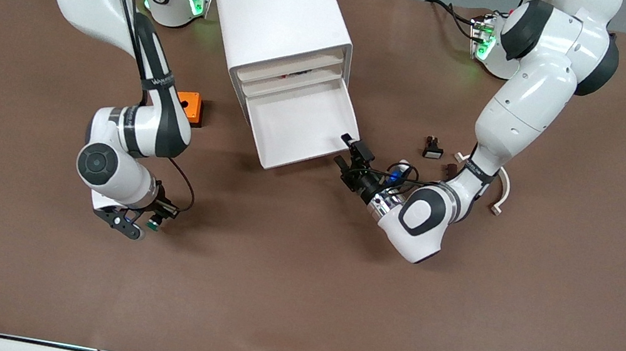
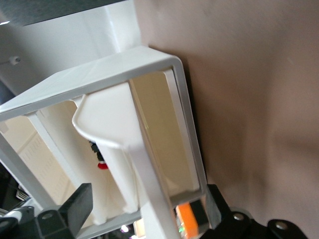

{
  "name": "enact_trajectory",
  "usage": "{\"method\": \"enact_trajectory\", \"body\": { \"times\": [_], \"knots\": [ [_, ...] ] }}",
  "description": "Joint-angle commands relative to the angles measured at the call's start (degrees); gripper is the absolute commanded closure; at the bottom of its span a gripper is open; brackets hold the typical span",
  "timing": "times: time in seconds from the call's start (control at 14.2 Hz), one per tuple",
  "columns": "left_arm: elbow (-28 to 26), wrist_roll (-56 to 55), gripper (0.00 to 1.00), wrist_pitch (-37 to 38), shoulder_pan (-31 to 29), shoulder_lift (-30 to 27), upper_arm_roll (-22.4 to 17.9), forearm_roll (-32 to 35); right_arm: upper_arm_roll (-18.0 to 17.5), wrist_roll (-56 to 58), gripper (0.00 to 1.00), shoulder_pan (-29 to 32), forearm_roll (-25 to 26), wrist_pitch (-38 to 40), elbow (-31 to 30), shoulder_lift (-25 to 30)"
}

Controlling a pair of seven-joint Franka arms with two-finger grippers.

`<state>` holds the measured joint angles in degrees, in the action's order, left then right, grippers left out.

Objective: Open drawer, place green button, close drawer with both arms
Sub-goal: 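Grasp the green push button with the right gripper and lift it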

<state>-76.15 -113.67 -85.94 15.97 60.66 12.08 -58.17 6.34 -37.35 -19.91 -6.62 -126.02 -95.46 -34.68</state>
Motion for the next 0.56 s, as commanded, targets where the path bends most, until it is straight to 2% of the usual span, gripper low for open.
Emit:
{"method": "enact_trajectory", "body": {
  "times": [0.0,0.28,0.49],
  "knots": [
    [2.93,9.4,0.01,-0.02,-1.12,-0.19,0.23,-1.51,0.16,-9.63,1.0,-3.19,-0.33,5.42,-1.66,6.01],
    [7.5,23.47,0.01,-0.28,-1.91,-0.63,-0.21,-0.9,0.08,-28.16,1.0,-12.14,-0.68,9.56,-1.75,9.53],
    [9.36,33.65,0.01,-0.46,-0.69,-2.64,-4.33,-0.55,-0.1,-38.99,1.0,-17.6,-1.03,10.45,-2.01,11.65]
  ]
}}
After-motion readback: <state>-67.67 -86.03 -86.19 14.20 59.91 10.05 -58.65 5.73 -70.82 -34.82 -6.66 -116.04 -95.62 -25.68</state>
